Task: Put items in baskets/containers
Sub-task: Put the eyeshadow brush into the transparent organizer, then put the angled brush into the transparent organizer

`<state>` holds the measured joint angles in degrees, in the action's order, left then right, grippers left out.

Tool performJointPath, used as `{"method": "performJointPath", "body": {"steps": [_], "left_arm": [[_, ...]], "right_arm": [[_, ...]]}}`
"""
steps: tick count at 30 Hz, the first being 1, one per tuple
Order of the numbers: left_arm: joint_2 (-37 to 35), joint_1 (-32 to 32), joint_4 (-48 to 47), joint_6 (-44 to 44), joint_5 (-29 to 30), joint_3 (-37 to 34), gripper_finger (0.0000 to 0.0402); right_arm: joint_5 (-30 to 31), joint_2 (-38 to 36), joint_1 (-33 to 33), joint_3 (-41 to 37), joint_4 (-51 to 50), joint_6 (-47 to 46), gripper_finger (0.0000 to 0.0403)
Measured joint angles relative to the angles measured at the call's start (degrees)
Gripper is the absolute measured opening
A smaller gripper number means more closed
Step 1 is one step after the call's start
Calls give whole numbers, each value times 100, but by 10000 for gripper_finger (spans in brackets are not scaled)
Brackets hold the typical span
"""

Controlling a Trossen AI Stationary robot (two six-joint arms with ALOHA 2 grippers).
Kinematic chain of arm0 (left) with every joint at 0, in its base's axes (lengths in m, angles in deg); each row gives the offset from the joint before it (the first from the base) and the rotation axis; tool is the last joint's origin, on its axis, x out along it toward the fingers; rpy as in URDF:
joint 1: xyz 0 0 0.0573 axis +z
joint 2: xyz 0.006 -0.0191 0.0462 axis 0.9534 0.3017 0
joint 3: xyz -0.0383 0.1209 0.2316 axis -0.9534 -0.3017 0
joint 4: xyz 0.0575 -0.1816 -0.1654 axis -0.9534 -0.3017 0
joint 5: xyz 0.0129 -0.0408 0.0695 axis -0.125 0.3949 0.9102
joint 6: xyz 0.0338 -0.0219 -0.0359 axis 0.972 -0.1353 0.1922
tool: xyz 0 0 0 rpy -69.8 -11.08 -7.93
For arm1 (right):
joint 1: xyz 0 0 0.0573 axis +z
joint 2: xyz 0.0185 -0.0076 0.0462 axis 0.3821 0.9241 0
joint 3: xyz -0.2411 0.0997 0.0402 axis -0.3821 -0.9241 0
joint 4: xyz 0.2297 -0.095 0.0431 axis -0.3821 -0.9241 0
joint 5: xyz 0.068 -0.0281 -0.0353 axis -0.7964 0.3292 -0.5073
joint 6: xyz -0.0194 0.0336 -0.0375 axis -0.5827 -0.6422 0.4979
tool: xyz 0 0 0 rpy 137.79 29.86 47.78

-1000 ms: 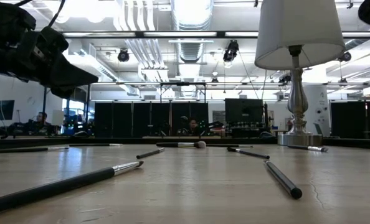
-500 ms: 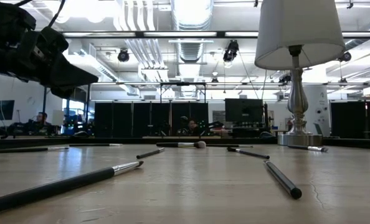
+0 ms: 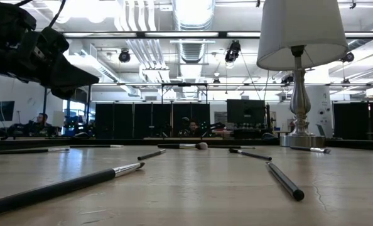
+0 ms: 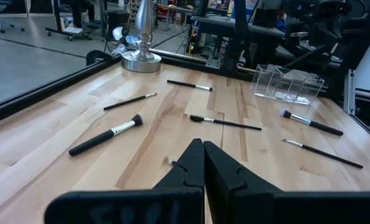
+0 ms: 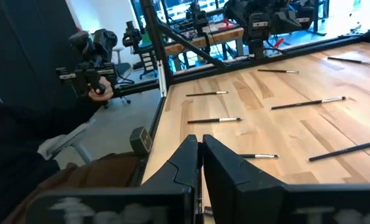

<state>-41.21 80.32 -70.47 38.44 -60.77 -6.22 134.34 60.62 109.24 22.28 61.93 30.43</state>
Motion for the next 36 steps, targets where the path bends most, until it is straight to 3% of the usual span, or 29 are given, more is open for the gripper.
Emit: {"method": "performJointPath", "body": {"steps": [14,18,23,27,32,34,36], "left_arm": [[1,-2,0,0,0,0,0],[1,-4,0,11,0,0,0],[1,-5,2,13,0,0,0],[1,-4,2,25,0,0,0],[1,-4,2,42,0,0,0],[-1,-4,3,89,0,0,0],[4,-4,2,122,-2,0,0]], "right_arm": [[-17,-76,-2,0,-42,53,91],[-17,-147,-42,-2,-96,283,73],[-17,-523,-348,103,-499,757,18],[-67,-832,-876,302,-828,1437,11],[-188,-884,-2018,536,-869,2090,11],[-598,-843,-2592,608,-871,2077,11],[-1503,-773,-3221,632,-874,2100,11]]}}
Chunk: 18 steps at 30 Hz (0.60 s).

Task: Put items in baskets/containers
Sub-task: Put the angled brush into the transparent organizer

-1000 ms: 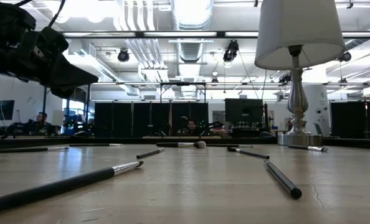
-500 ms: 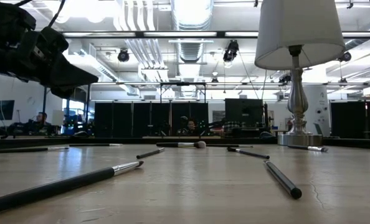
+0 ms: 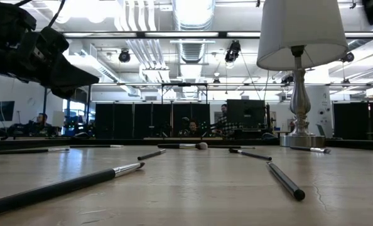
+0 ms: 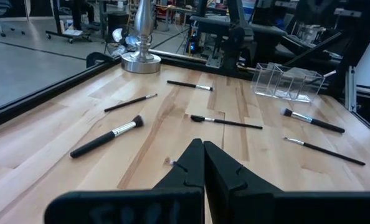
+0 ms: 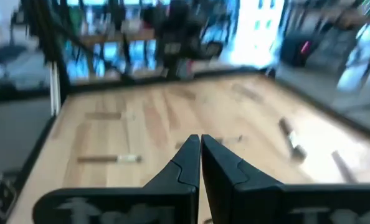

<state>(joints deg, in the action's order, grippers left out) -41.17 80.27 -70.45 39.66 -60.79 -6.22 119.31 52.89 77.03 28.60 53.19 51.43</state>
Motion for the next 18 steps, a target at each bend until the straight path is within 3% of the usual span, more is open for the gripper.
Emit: {"method": "performJointPath", "body": {"steps": [2,7,18], "left_arm": [[22,-2,0,-8,1,0,0],[119,-59,-36,-49,-7,0,0],[417,-391,-20,-54,-11,0,0]], "right_arm": [[-758,128,-610,2,59,-85,11],[-1395,666,-1562,13,285,-260,11],[-1824,2428,-1796,963,265,-1262,11]]}}
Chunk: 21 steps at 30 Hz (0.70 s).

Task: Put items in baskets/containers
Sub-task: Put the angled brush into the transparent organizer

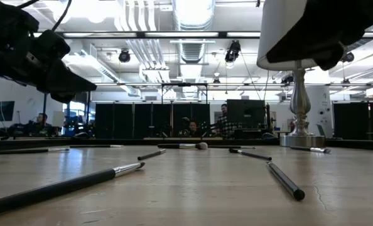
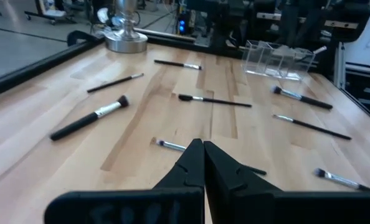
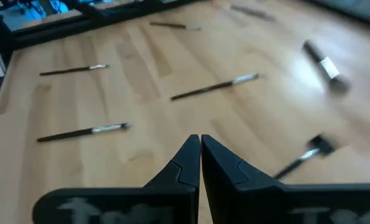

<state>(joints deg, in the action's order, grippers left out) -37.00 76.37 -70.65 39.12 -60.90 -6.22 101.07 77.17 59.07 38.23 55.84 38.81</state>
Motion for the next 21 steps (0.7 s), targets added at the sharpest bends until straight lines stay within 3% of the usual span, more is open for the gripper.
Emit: {"method": "performJointPath", "body": {"steps": [6,13,21], "left_arm": [[135,-299,134,-248,329,0,0],[175,-401,244,-272,598,0,0],[177,-398,291,-265,596,0,0]], "right_arm": [[-755,1002,-164,837,-779,-1886,25],[-1696,1880,-260,2198,-3272,-4259,89],[-2662,2636,-711,3214,-3892,-4505,122]]}}
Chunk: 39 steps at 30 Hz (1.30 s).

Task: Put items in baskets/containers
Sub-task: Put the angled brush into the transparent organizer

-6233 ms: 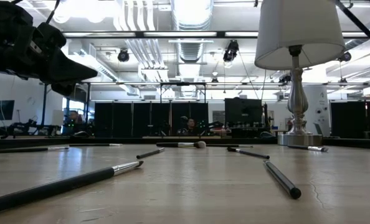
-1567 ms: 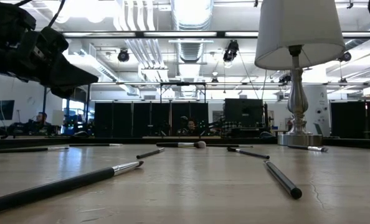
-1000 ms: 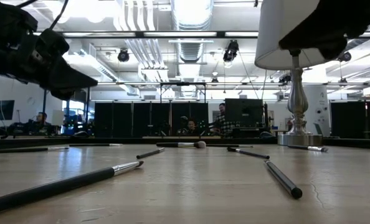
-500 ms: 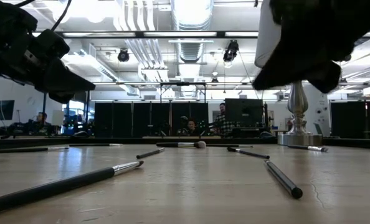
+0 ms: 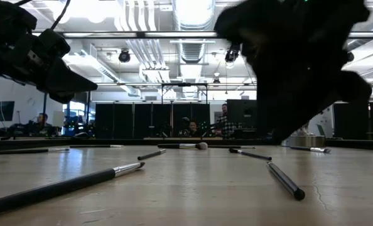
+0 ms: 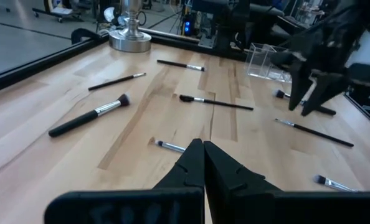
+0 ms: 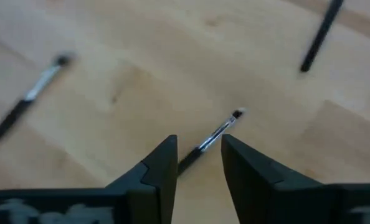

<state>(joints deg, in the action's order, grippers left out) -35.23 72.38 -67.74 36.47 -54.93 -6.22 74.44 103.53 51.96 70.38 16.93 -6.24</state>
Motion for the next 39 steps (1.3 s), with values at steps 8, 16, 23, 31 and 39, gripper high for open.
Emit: {"method": "performJointPath", "body": {"steps": [8,16,23,31,39], "left_arm": [[46,0,7,73,0,0,0],[57,0,9,72,0,0,0],[59,4,10,70,-1,0,0],[59,2,11,69,-2,0,0],[59,2,11,39,-2,0,0]], "right_arm": [[-823,304,-477,318,-642,31,117],[-968,295,-571,234,-507,13,88],[-1249,294,-620,4,28,-47,60],[-1437,286,-666,-13,21,538,56],[-1462,286,-669,-75,2,1051,16]]}}
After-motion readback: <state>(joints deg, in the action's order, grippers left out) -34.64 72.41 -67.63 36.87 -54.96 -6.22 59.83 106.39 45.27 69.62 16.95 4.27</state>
